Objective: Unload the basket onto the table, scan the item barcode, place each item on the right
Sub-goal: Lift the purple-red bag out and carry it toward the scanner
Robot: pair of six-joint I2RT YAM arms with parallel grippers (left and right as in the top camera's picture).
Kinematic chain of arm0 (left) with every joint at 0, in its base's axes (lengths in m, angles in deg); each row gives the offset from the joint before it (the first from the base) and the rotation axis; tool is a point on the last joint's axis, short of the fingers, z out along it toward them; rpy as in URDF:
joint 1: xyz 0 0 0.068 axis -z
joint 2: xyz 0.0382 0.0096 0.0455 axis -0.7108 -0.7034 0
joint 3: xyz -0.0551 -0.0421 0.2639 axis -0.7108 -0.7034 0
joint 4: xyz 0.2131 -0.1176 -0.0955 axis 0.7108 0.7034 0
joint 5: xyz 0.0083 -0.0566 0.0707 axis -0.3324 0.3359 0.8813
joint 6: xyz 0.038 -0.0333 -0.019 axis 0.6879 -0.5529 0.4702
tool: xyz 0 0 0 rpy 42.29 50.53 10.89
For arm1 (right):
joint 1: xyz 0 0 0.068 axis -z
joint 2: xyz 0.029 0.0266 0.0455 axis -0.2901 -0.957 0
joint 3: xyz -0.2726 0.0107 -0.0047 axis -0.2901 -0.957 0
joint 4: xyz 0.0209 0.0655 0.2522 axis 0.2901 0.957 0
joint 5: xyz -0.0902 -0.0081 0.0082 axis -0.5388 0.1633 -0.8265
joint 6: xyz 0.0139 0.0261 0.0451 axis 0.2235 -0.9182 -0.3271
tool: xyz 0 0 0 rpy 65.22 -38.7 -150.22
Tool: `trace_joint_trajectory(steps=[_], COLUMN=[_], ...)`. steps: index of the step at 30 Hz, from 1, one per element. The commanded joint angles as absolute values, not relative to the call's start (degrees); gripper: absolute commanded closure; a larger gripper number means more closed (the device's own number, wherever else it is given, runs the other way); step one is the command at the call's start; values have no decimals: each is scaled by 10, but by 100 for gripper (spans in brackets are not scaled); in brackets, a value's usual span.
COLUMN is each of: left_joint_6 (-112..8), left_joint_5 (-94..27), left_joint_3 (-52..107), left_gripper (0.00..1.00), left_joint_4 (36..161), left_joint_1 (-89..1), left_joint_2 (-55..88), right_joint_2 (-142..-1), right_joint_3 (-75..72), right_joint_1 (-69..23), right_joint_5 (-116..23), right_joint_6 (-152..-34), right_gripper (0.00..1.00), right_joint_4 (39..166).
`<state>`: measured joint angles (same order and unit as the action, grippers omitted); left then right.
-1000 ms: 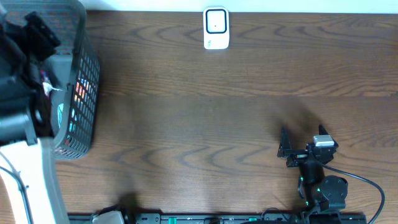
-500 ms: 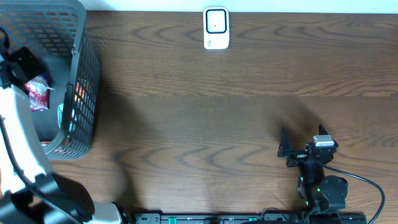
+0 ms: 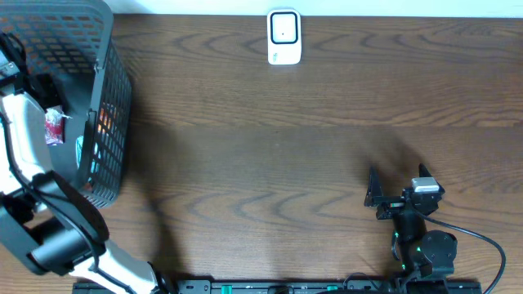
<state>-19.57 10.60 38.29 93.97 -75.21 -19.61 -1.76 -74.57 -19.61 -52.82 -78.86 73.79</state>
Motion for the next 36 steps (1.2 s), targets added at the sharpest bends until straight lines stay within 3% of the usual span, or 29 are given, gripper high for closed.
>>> trace_joint_trajectory(steps=[1, 8, 9, 10, 11, 12, 13, 21, 26, 31, 36], left_joint_6=[-190, -190, -190, -190, -190, -190, -190, -276, -313, -385, -441], left_joint_5=[123, 113, 113, 113, 113, 113, 113, 107, 7, -20, -145], left_joint_3=[380, 380, 380, 380, 380, 380, 381, 381, 381, 381, 380], left_gripper=[13, 18, 27, 44, 68, 86, 92, 93, 93, 93, 93], left_joint_4=[930, 937, 939, 939, 939, 939, 938, 911, 866, 815, 806], left_joint_1=[-755, -755, -755, -755, -755, -755, -755, -755, -754, -748, -697], left_joint_2=[-227, -294, -299, -303, -303, -301, -297, -181, -42, 103, 222], right_joint_2=[-15, -15, -15, -15, -15, -15, -15, -15, -15, -15, -15], right_joint_3=[-747, -747, -747, -747, -747, -747, -747, -747, -747, -747, -747], right_joint_1=[-192, -192, -192, -192, -192, -192, -192, -192, -192, -192, -192], right_joint_5=[-530, -530, -530, -530, -530, -530, -530, -530, -530, -530, -530], right_joint_6=[-797, -797, -797, -797, -797, -797, -797, -797, -797, -797, -797], right_gripper=[1, 1, 1, 1, 1, 1, 1, 1, 1, 1, 1], right_joint_4=[740, 740, 740, 740, 740, 740, 740, 740, 740, 740, 740])
